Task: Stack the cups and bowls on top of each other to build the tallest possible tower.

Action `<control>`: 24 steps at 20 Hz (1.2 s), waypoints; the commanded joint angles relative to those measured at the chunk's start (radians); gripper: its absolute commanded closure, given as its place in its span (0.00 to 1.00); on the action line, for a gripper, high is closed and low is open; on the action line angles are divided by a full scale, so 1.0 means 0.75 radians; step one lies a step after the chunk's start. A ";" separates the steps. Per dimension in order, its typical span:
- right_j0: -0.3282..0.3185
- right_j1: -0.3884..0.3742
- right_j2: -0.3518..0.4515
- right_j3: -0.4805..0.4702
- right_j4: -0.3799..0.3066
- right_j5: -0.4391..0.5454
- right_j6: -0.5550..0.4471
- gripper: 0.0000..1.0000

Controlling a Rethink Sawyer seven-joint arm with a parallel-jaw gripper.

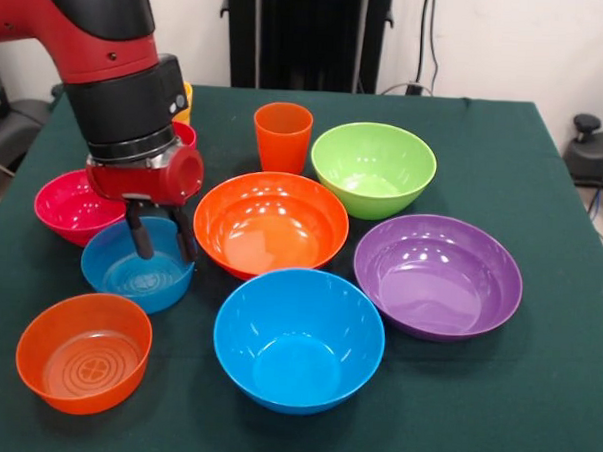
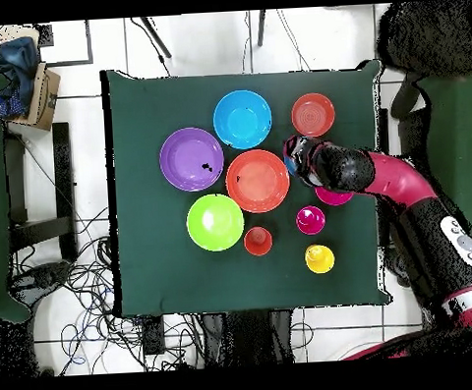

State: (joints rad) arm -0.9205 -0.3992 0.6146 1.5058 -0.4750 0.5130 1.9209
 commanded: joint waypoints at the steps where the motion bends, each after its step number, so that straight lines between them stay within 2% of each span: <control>1: 0.083 0.096 -0.072 -0.034 -0.149 0.072 -0.192 0.00; 15: 0.083 0.106 -0.078 -0.026 -0.211 0.062 -0.165 0.00; 24: 0.095 0.154 -0.100 -0.056 -0.261 0.043 -0.154 0.00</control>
State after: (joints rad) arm -0.9059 -0.3553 0.6031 1.5058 -0.5852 0.5125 1.9209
